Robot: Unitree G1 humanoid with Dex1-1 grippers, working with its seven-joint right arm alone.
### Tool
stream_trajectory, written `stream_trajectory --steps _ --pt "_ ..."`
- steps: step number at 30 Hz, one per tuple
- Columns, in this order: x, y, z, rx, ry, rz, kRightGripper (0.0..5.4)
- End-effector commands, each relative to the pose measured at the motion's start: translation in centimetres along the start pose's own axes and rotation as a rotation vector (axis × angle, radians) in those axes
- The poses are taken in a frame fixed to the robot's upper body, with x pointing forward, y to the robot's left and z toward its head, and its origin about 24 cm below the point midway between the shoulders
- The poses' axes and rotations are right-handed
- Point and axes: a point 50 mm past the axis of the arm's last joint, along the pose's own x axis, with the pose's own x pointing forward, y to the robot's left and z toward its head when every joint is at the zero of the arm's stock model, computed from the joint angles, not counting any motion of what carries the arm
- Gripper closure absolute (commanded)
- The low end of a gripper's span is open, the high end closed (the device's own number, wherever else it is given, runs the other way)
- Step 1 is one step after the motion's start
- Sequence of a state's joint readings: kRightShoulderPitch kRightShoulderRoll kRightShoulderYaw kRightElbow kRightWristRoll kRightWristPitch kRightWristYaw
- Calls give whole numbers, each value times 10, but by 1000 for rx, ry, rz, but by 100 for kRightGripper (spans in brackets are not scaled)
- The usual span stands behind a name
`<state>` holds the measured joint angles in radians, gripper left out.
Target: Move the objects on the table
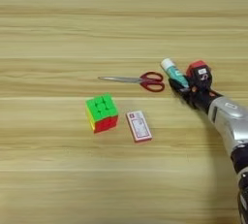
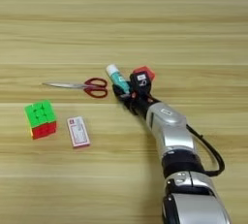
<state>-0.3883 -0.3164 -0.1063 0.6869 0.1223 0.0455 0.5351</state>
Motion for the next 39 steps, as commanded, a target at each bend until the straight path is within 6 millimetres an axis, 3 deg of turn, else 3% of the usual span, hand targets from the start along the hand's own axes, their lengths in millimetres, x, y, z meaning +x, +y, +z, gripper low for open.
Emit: stream_trajectory --steps 1,12,27,39 --pt "4 0 19 -34 -47 15 287" --pt "6 1 25 16 -96 6 154" --pt "-1 11 62 95 -337 97 4" --pt "-12 37 84 67 -444 308 4"
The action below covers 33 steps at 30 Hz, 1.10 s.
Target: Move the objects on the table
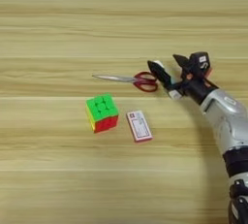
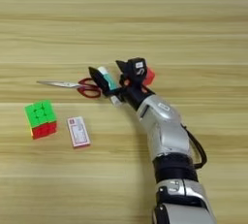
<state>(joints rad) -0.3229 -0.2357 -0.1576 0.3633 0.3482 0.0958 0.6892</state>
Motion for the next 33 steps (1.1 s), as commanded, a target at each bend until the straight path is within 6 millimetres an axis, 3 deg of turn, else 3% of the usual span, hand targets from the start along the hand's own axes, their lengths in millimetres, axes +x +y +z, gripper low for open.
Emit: stream_trajectory --steps 1,10,22,33 --pt "10 16 35 -70 -96 145 4" --pt "1 49 43 -149 -51 504 4" --pt "12 45 52 -304 55 741 4" --pt "22 56 32 -425 172 900 4"
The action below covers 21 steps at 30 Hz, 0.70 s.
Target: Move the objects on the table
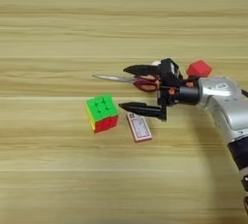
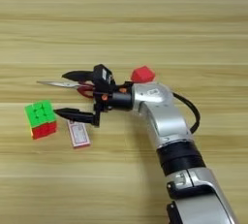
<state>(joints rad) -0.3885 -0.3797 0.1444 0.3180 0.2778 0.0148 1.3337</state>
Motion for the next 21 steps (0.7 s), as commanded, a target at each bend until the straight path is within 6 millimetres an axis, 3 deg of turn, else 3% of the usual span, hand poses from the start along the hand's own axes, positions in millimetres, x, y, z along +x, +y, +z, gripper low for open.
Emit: stream_trajectory --steps 1,12,21 --pt "4 -17 26 -158 30 13 4" --pt "29 -31 22 -210 57 12 4" --pt "41 -29 12 -215 80 65 4"
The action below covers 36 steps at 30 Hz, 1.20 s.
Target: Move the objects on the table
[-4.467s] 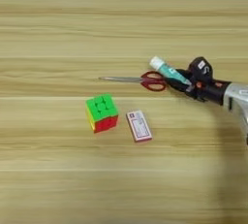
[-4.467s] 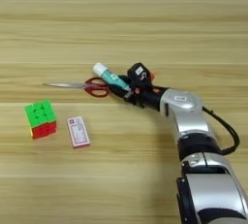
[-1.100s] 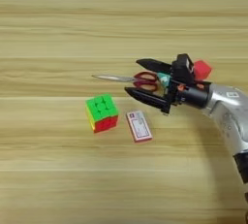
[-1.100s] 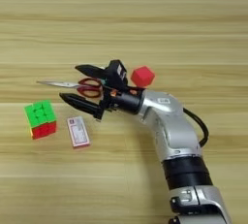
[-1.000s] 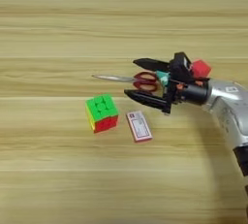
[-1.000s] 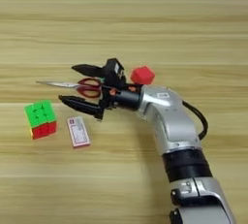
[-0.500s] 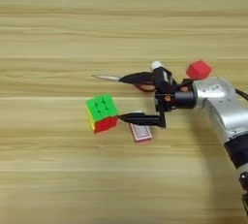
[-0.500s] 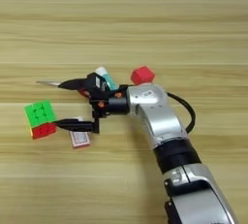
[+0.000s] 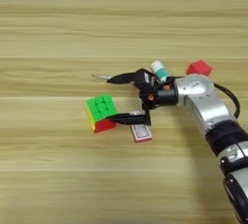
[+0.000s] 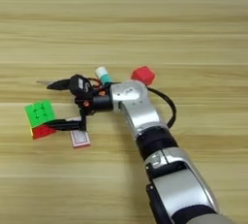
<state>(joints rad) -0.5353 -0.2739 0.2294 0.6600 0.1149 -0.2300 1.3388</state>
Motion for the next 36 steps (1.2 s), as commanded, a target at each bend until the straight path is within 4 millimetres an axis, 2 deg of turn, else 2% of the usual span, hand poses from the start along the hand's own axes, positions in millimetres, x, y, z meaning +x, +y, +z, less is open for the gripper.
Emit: stream_trajectory --steps 1,7,21,28,36 --pt "2 -19 31 -137 -21 -20 4" --pt "8 -15 27 -135 -8 30 4" --pt "19 -18 23 -154 0 -38 4" --pt "23 -18 22 -153 -7 -57 68" --pt "24 -18 22 -146 -22 -70 172"
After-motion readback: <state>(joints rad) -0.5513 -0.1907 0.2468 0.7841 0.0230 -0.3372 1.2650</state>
